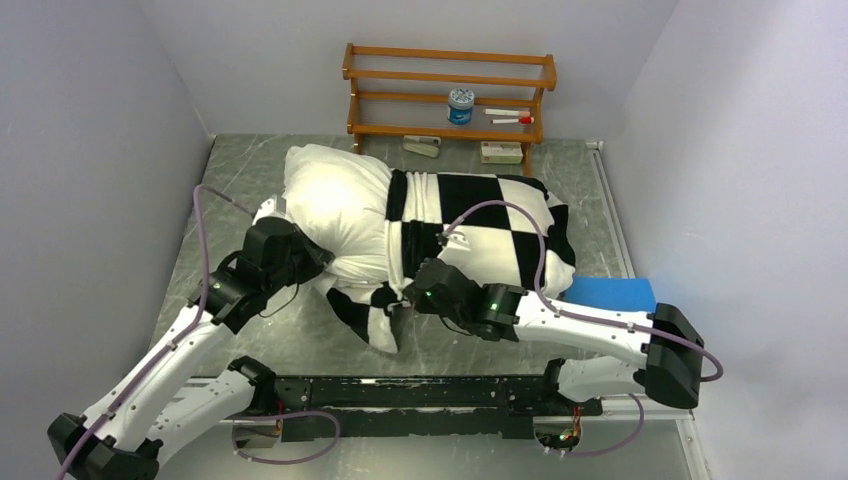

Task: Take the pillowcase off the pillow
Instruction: Remove the pillow from the pillowcase.

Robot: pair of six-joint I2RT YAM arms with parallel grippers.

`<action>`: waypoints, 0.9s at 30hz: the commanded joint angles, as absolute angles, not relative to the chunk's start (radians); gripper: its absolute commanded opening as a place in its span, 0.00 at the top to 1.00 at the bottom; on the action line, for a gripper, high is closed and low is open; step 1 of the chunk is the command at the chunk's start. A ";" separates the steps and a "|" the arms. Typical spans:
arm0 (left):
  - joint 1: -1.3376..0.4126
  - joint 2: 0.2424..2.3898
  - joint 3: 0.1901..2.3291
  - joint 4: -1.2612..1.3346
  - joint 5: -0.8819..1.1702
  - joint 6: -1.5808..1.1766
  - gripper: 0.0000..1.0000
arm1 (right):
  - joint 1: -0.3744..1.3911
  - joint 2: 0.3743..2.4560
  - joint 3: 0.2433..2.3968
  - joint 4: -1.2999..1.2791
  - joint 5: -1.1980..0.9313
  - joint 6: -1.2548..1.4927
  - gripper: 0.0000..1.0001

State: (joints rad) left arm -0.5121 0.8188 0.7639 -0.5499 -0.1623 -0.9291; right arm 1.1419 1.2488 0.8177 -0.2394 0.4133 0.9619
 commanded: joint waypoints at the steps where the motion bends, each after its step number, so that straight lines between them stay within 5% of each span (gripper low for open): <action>1: -0.497 0.814 0.906 -0.665 -0.452 -0.761 0.95 | 1.129 1.165 0.762 -0.714 0.736 1.067 1.00; 3: -0.497 0.834 0.950 -0.685 -0.433 -0.732 0.95 | 1.130 1.084 0.738 -0.736 0.752 1.086 1.00; 8: -0.497 0.867 0.985 -0.615 -0.267 -0.706 0.95 | 1.127 0.857 0.629 -0.326 0.477 0.828 0.98; 14: -0.497 0.908 1.066 -0.603 -0.137 -0.712 0.95 | 1.130 0.941 0.695 -0.218 0.230 0.814 0.52; 19: -0.497 0.935 1.139 -0.636 -0.106 -0.725 0.95 | 1.137 1.029 0.629 -0.019 0.105 0.884 0.35; 27: -0.497 0.947 1.185 -0.637 -0.036 -0.759 0.95 | 1.295 1.266 0.652 0.355 0.594 0.858 0.24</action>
State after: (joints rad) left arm -0.5072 0.9710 1.1034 -0.7364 -0.0689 -0.7593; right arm 1.2667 1.1637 0.6197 0.1150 0.3042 0.8783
